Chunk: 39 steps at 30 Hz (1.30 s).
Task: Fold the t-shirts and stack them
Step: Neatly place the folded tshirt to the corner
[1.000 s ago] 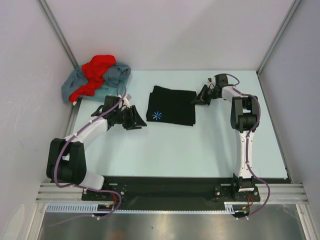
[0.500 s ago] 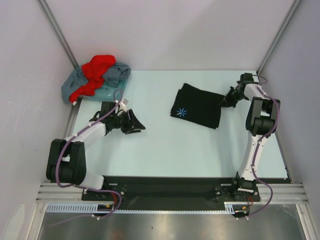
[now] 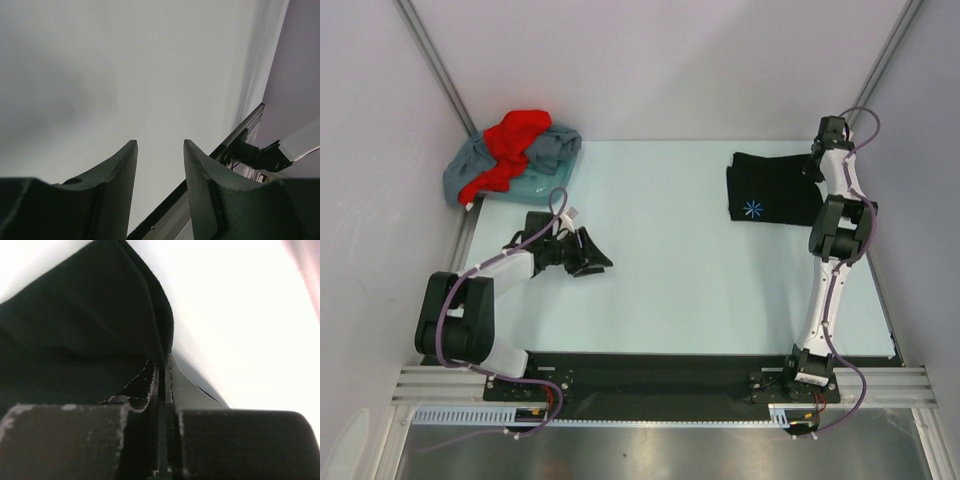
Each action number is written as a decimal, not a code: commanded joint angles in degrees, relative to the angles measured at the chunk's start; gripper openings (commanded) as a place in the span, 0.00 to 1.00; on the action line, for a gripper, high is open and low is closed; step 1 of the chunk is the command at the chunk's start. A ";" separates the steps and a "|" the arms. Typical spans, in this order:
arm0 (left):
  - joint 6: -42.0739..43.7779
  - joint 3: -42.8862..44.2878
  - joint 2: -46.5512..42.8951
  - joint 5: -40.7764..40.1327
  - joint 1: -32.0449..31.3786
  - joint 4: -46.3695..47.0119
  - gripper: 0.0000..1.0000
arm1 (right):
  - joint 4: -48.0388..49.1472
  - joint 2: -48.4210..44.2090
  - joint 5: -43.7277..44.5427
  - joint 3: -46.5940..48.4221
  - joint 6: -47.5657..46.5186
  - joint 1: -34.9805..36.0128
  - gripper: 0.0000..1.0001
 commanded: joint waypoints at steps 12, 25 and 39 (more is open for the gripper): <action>-1.40 2.81 5.11 0.91 -0.05 1.93 0.48 | 15.97 8.56 19.24 12.58 -14.22 -0.89 0.00; 0.01 3.87 4.94 0.21 -0.14 -1.67 0.48 | 21.79 14.54 23.02 16.54 -15.54 -1.07 0.00; -0.78 0.71 -3.75 -2.08 -1.90 -4.31 0.48 | 20.22 12.09 28.63 20.68 -14.57 0.42 0.64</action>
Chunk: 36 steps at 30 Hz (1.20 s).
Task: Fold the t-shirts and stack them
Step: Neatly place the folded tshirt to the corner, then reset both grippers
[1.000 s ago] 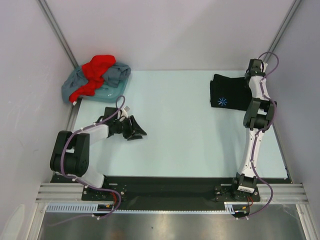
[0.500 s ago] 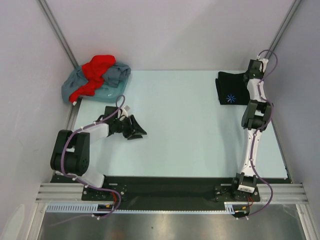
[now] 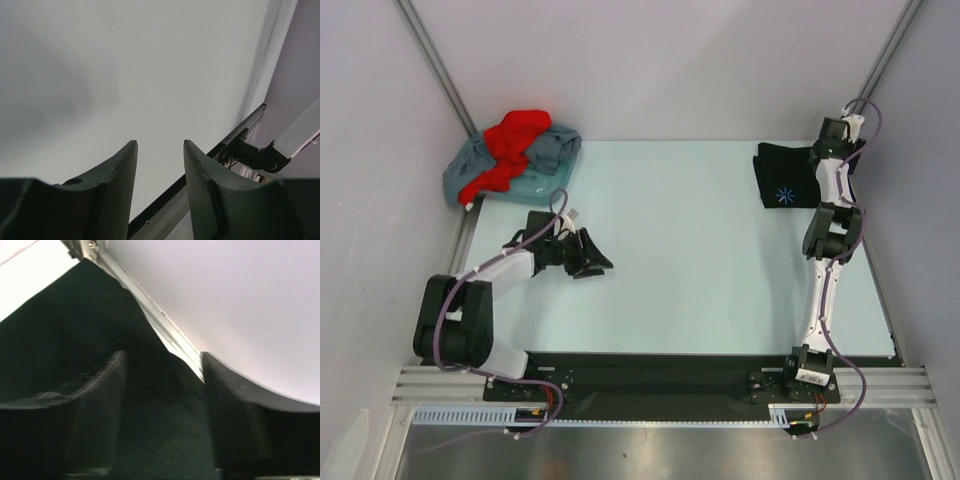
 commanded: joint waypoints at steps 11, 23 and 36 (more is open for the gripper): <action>-5.42 -7.45 -21.08 -5.23 -9.31 0.13 0.49 | -10.09 -32.04 -4.13 -21.84 10.80 20.73 0.95; -16.91 -30.12 -47.03 -9.71 -9.66 8.37 0.63 | 6.14 -72.86 -32.77 -86.29 35.83 40.17 1.00; -26.17 -50.44 -91.05 -5.32 -9.66 3.48 0.77 | 27.88 -122.80 -46.58 -145.34 58.80 46.32 1.00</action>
